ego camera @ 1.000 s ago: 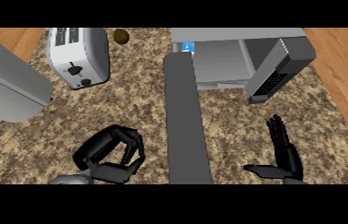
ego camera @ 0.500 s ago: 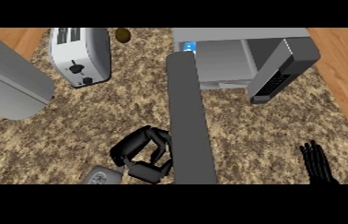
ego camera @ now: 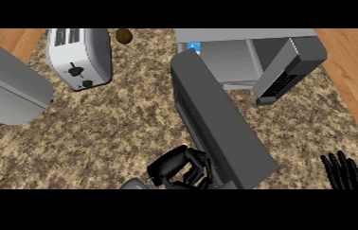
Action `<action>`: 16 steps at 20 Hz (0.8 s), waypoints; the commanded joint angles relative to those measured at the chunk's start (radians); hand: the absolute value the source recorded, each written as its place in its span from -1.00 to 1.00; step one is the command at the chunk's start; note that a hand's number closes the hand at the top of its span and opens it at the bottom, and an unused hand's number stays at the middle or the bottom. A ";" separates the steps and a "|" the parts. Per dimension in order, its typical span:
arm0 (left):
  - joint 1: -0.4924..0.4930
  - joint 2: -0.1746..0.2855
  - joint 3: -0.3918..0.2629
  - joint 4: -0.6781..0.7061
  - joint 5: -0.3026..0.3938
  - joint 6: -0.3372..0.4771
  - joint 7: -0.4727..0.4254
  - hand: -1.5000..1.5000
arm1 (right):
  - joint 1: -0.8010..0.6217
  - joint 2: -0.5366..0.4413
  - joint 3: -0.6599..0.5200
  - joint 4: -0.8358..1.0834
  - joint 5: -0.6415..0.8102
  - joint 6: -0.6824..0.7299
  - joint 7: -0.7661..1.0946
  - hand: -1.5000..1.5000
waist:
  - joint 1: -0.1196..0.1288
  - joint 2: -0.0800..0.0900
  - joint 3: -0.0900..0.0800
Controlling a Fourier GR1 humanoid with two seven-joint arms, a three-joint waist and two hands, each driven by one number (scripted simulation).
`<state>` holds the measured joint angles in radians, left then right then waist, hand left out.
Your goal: Pick up the milk, place it into the microwave and close the microwave
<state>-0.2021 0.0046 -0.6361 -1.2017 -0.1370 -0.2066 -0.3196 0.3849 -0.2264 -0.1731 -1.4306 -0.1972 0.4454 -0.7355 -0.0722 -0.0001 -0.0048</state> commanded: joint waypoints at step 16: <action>-0.331 -0.003 -0.378 0.061 0.368 0.621 0.106 1.00 | 0.056 -0.111 0.102 -0.454 -0.208 0.117 0.269 -1.00 | -0.078 0.021 -0.002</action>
<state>-0.4716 0.0325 -0.9748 -1.1105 0.1603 0.3325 -0.2139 0.4524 -0.3135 -0.0758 -1.8488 -0.3821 0.5467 -0.4995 -0.1346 0.0177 -0.0048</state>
